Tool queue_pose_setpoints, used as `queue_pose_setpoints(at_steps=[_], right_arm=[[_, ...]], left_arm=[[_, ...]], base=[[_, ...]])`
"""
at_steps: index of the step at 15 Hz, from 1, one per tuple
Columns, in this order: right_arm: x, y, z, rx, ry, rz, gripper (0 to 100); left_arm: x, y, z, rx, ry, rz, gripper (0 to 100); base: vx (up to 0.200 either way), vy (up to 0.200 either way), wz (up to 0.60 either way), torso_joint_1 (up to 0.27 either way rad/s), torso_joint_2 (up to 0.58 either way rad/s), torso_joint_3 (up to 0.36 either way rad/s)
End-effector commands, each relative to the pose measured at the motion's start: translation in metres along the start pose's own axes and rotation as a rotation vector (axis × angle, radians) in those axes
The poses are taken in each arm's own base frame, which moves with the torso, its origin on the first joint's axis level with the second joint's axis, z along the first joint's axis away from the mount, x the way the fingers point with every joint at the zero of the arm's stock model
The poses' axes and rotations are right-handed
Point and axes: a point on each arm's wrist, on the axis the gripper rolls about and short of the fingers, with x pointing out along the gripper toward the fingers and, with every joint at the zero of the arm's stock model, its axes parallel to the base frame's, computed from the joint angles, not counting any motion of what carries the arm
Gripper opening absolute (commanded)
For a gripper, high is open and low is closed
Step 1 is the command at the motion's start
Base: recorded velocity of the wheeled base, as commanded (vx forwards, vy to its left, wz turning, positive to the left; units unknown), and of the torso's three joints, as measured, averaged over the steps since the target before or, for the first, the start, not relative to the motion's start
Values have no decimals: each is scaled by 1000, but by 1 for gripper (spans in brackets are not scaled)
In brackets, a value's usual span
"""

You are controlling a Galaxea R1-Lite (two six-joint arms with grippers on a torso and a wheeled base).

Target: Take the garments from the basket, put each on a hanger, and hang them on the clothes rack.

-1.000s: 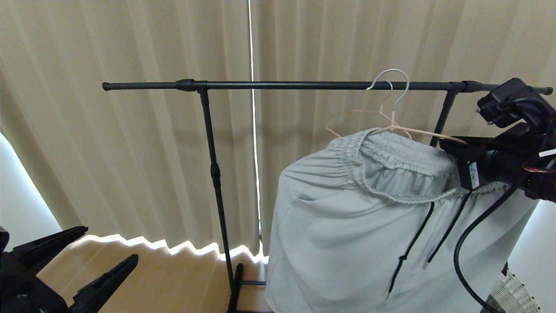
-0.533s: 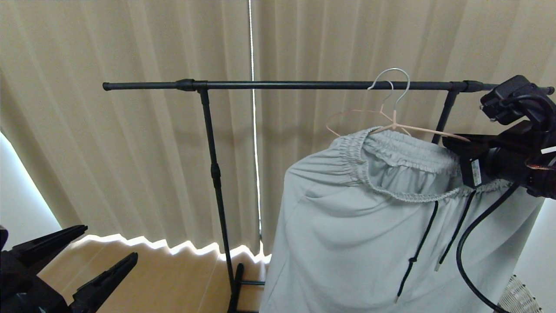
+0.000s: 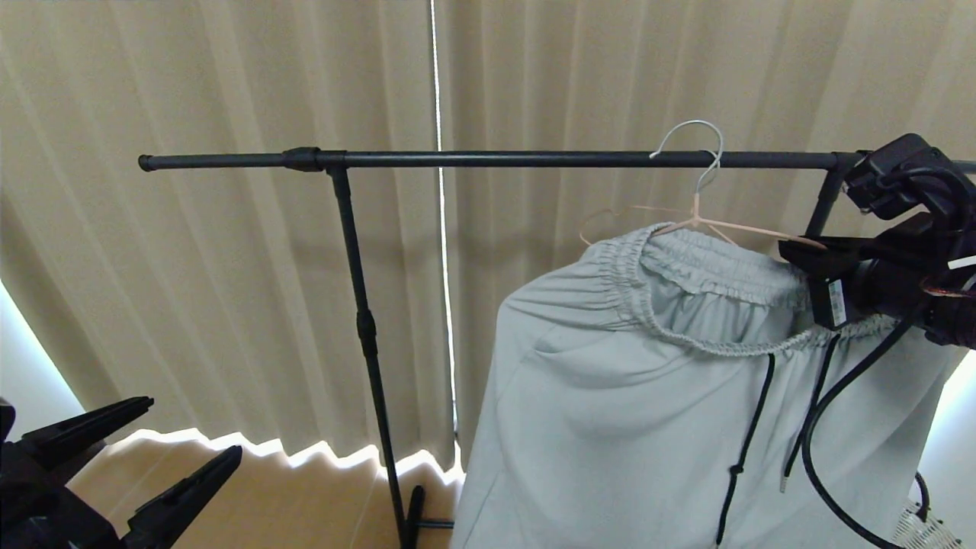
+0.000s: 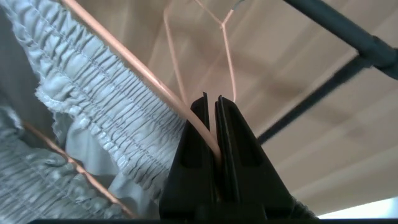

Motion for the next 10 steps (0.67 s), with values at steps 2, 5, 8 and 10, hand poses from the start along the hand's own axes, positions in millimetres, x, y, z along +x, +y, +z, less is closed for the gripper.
queue_pose_setpoints(at_steps=[2,5,8,10], right_arm=[[0,0,0,-1,0,1,0],[1,1,-1,0,3,2,0],[7,2,0,19,11,6,0],[16,2,5,69,11,6,0]], left_arm=[[-1,-1,-2,2,2,-1,100],[-2,-1,-2,3,-2,0,100],[-2,-1,-2,2,-4,0,100],[-2,-1,-1,2,-5,0,100]], base=[[100,0,0,1,-1,-4],[0,0,0,0,0,0],[0,0,0,0,0,0],[0,0,0,0,0,0]])
